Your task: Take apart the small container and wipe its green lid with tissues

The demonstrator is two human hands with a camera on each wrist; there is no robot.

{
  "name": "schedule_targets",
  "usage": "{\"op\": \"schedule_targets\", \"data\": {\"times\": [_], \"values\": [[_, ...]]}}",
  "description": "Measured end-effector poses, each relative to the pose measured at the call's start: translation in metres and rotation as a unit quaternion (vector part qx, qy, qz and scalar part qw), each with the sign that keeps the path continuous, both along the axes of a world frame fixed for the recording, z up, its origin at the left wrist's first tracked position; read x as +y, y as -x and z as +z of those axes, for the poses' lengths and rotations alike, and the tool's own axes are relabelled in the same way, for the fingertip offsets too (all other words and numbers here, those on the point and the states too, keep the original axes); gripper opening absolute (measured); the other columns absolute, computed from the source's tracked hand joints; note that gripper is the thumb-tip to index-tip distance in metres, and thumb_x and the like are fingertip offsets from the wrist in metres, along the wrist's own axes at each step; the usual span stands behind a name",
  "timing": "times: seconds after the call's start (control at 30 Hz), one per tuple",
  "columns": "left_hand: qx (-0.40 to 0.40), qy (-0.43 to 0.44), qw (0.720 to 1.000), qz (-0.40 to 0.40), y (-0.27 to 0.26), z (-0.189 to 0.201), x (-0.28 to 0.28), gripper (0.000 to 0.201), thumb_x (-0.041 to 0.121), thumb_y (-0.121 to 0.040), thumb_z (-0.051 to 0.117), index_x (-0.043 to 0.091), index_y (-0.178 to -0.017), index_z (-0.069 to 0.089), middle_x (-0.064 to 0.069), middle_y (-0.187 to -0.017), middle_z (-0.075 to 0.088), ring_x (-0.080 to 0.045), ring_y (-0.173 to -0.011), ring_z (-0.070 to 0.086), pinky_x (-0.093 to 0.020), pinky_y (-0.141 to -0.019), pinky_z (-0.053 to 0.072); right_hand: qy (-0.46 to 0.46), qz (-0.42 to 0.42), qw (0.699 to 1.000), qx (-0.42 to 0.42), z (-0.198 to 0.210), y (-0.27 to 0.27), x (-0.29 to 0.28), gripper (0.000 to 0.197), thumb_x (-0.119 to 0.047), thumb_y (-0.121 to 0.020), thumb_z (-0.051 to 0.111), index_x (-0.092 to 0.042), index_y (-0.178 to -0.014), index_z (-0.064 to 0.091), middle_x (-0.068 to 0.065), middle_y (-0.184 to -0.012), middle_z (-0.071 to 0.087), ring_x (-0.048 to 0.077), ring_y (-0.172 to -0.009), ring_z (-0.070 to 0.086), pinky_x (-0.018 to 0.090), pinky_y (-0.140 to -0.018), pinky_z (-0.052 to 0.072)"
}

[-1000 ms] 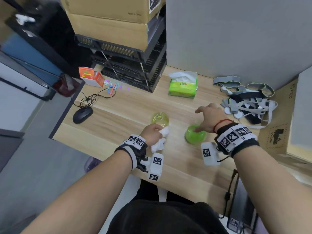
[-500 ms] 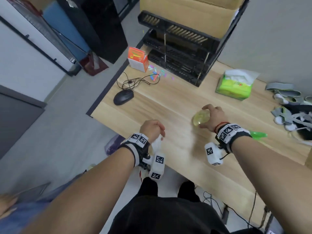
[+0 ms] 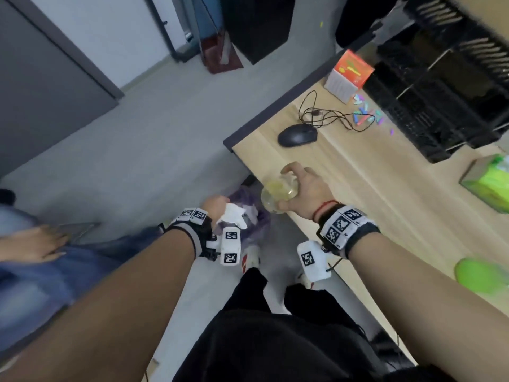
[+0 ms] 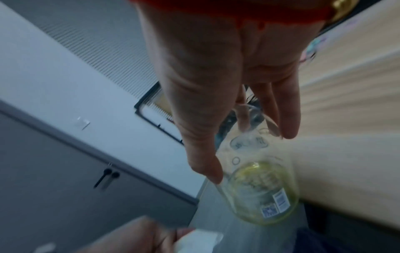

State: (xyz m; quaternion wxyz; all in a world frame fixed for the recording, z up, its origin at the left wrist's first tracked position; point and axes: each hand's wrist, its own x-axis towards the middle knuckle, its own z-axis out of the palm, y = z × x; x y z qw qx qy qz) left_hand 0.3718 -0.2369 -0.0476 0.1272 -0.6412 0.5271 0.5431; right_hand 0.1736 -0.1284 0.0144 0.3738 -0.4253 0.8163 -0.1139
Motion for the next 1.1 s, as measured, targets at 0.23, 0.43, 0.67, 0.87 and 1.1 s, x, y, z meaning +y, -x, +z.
{"op": "schedule_targets", "data": {"times": [0.23,0.43,0.67,0.87,1.1], "values": [[-0.043,0.061,0.991,0.108,-0.065,-0.055,0.004,0.016,0.017,-0.058,0.074,0.016,-0.061,0.057,-0.015,-0.084,0.070,-0.032,-0.079,0.070,-0.045,-0.079,0.060,-0.091,0.137,0.985,-0.048,-0.073,-0.089,-0.005,0.075,-0.038,-0.057,0.079,-0.035,-0.121,0.040,0.004,-0.114,0.049,0.032,-0.088,0.064,0.036,-0.083,0.053],[-0.039,0.031,0.995,0.086,-0.070,-0.162,0.014,0.029,0.024,-0.070,0.085,0.018,-0.093,0.068,0.000,-0.093,0.070,-0.019,-0.084,0.068,-0.027,-0.082,0.055,-0.153,0.117,0.980,-0.043,-0.190,-0.114,0.012,0.065,-0.041,-0.060,0.078,-0.041,-0.112,0.038,-0.001,-0.112,0.046,0.029,-0.088,0.064,0.041,-0.087,0.051],[-0.004,0.032,0.998,0.056,-0.054,-0.334,0.005,0.033,0.011,-0.076,0.073,0.019,-0.108,0.071,-0.003,-0.111,0.072,-0.023,-0.100,0.068,-0.030,-0.090,0.054,-0.125,0.039,0.991,-0.027,-0.340,-0.138,0.010,0.060,-0.038,-0.064,0.075,-0.042,-0.113,0.040,-0.004,-0.111,0.048,0.027,-0.089,0.063,0.044,-0.085,0.053],[0.063,-0.053,0.995,0.057,-0.055,-0.424,-0.004,0.049,0.017,-0.094,0.048,0.025,-0.143,0.047,-0.015,-0.131,0.061,-0.034,-0.109,0.062,-0.038,-0.090,0.052,-0.094,-0.001,0.996,-0.011,-0.430,-0.137,-0.016,0.063,-0.030,-0.064,0.081,-0.038,-0.114,0.044,0.001,-0.117,0.049,0.026,-0.095,0.061,0.042,-0.089,0.053],[0.033,0.034,0.988,0.145,-0.087,-0.459,-0.003,0.033,0.042,-0.079,0.042,0.024,-0.089,0.068,-0.016,-0.110,0.071,-0.037,-0.101,0.067,-0.049,-0.093,0.053,-0.109,0.011,0.993,-0.040,-0.465,-0.148,-0.045,0.085,-0.036,-0.062,0.085,-0.037,-0.132,0.037,0.005,-0.134,0.044,0.032,-0.108,0.060,0.045,-0.091,0.052]]}}
